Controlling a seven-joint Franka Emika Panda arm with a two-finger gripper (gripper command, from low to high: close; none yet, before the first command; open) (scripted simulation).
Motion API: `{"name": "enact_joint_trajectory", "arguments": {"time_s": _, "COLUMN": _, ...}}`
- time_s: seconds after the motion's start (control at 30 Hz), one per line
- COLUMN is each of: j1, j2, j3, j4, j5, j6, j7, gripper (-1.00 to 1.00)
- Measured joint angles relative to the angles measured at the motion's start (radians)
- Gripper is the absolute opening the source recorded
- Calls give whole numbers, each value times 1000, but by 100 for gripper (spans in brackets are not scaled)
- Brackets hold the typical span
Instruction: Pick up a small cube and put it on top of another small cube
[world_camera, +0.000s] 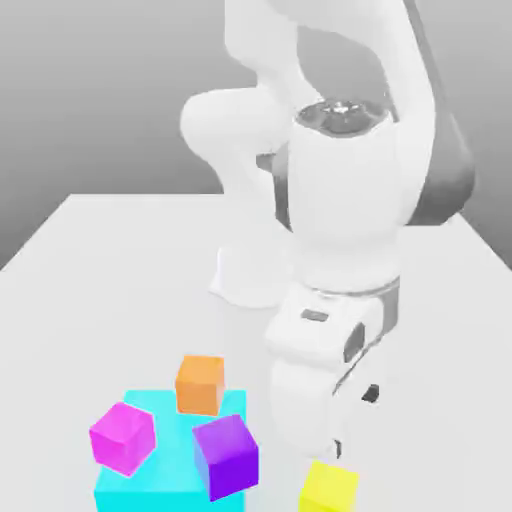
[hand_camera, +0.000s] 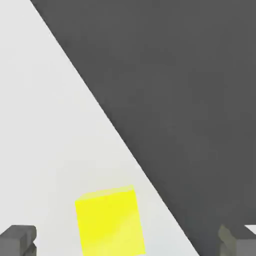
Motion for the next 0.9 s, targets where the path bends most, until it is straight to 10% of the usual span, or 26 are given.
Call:
{"name": "enact_joint_trajectory", "arguments": {"time_s": 0.17, "j1": -17, "j2": 173, "j3": 28, "j4": 19, "j5": -2, "j6": 122, "j7": -55, "gripper": 0}}
{"name": "enact_joint_trajectory", "arguments": {"time_s": 0.2, "j1": -26, "j2": 206, "j3": 38, "j4": 25, "j5": 8, "j6": 148, "j7": -63, "gripper": -100}}
{"name": "enact_joint_trajectory", "arguments": {"time_s": 0.9, "j1": -115, "j2": -138, "j3": -79, "j4": 9, "j5": -12, "j6": -184, "j7": 35, "gripper": -100}}
